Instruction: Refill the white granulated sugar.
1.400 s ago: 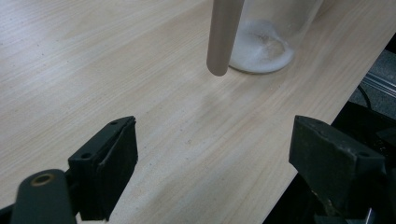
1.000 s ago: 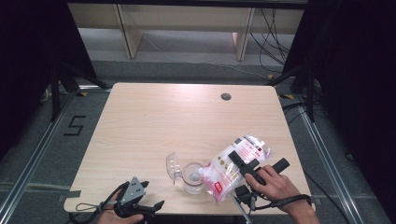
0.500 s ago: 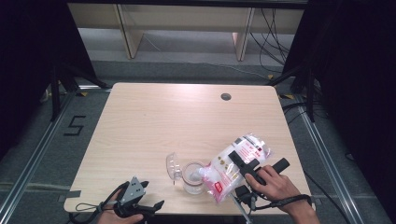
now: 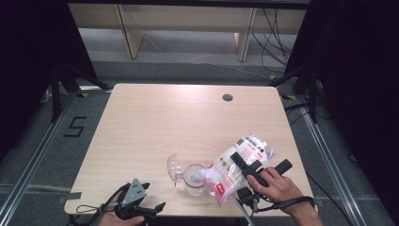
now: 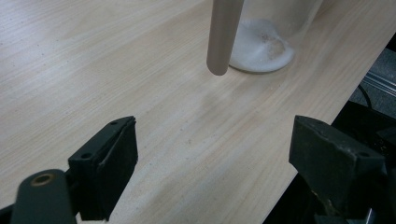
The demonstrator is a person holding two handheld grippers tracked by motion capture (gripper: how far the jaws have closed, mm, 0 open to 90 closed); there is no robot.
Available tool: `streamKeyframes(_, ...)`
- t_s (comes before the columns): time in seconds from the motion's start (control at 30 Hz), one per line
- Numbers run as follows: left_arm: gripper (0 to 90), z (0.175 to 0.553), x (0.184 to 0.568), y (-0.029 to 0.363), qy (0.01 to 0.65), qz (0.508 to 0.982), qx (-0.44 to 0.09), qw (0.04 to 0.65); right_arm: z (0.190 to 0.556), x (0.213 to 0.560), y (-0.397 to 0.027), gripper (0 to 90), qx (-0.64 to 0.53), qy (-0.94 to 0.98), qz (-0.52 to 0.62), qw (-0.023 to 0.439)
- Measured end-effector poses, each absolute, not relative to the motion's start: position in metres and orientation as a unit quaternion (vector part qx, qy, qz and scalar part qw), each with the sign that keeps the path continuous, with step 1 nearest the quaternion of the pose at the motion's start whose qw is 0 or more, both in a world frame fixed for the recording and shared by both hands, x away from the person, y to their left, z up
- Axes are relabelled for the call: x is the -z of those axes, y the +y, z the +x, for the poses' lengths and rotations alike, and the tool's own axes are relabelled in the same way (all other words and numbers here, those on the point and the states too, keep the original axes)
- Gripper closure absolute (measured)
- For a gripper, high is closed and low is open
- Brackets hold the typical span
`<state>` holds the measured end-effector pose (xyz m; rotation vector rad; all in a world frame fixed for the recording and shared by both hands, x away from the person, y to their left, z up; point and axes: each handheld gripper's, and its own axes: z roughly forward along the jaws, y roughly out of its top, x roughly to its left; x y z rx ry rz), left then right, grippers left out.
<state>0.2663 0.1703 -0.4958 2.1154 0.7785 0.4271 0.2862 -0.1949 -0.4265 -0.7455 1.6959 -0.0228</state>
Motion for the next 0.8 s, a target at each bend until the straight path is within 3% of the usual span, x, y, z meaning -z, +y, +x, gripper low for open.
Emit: streamKeyframes(0.8,15.2,0.2652,0.4964,0.1691,0.317,0.835,-0.164,0.418,0.2857,0.4247,-0.1945,56.4,0.013,0.731,-0.327,0.598)
